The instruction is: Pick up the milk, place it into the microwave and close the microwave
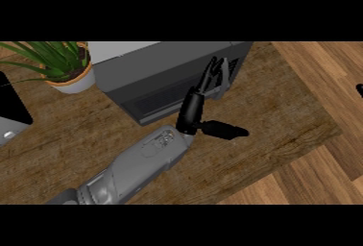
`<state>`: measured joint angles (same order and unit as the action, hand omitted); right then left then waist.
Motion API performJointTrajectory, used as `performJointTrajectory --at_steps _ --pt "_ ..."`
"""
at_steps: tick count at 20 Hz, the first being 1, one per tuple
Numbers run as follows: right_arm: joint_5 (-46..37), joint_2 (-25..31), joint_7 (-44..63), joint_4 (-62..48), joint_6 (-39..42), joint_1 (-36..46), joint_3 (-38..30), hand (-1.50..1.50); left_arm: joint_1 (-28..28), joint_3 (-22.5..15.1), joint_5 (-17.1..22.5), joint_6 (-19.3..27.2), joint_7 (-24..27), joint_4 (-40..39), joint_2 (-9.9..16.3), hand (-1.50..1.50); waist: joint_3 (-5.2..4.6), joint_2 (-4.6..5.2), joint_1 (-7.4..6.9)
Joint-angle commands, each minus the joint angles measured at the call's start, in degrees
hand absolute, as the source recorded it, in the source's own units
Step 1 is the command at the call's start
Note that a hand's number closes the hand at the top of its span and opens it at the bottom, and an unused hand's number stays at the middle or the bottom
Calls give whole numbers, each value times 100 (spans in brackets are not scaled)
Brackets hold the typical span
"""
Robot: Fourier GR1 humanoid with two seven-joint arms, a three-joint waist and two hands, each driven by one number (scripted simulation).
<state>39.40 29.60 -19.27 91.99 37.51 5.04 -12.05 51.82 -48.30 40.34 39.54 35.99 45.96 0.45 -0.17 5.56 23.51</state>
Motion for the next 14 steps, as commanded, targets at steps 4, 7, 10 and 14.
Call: performJointTrajectory --at_steps 4,7,10,14 --pt "162 162 118 -37 114 84 -21 -150 336 127 264 62 30 -323 -43 -150 4 42 78" --pt "231 212 175 -52 88 147 -45 -150 342 89 375 26 84 -313 -43 -150 -2 40 85" --pt "283 260 205 -51 138 160 -45 -150 353 88 457 49 161 -352 -43 -150 1 37 102" --pt "373 307 283 -80 201 186 0 -150 375 30 537 11 249 -394 -43 -150 5 52 92"
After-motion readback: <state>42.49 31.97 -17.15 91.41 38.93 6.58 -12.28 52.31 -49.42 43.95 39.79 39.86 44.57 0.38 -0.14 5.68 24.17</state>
